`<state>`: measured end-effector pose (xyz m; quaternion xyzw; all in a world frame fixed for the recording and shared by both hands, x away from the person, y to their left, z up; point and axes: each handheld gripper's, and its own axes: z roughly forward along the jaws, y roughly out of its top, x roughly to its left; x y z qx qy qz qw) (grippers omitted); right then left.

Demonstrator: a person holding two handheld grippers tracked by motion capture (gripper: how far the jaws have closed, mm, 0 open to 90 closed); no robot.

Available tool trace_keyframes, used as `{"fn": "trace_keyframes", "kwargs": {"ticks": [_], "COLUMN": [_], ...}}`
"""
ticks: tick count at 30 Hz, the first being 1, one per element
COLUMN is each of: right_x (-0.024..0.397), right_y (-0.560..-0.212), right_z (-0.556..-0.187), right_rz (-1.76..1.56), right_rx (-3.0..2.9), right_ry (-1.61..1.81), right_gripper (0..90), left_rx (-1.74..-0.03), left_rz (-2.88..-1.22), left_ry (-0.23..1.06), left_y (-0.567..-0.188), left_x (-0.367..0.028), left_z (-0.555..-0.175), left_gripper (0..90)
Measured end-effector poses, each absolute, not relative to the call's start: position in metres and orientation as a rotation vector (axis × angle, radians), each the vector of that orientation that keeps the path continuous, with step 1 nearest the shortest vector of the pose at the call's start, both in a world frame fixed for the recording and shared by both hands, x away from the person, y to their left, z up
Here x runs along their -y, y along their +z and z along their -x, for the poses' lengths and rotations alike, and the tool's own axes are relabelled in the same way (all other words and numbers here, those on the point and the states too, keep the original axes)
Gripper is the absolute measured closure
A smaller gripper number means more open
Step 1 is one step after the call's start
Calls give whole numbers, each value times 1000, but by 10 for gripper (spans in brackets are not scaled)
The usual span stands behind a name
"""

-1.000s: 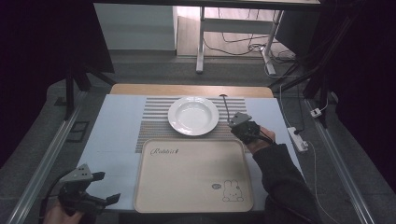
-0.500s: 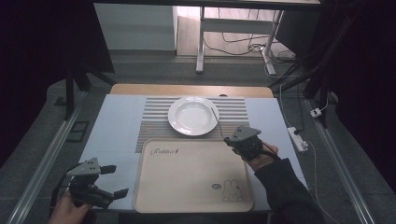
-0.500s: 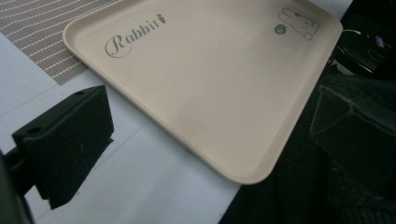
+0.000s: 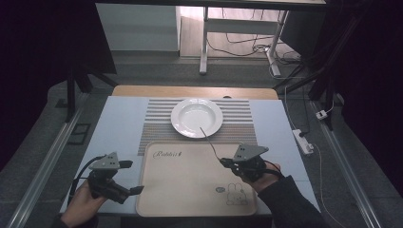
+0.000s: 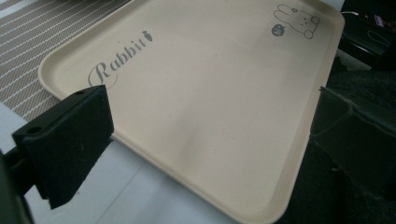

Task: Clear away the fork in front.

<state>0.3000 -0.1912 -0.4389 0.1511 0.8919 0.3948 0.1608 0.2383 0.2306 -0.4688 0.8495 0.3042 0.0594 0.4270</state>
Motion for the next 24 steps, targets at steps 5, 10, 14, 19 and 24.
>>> {"fn": "trace_keyframes", "kwargs": {"ticks": [5, 10, 14, 19, 24], "right_x": [193, 194, 193, 190, 185], "right_y": [-441, -441, -442, -442, -444], "right_z": [-289, -277, -268, -257, -248], "right_rz": [-420, -411, -381, -355, -304], "right_rx": [-2577, -2612, -2641, -2673, -2714], "right_ry": [1171, 1224, 1248, 1277, 1297], "right_gripper": [891, 891, 891, 891, 892], "left_rx": [-738, -689, -622, -545, -473], "left_rz": [-2146, -2160, -2188, -2234, -2274], "left_ry": [149, 123, 109, 106, 97], "left_y": [-467, -466, -465, -465, -465], "left_x": [-221, -212, -205, -193, -180], "left_z": [-249, -262, -271, -282, -291], "left_gripper": [0, 0, 0, 0, 0]}}
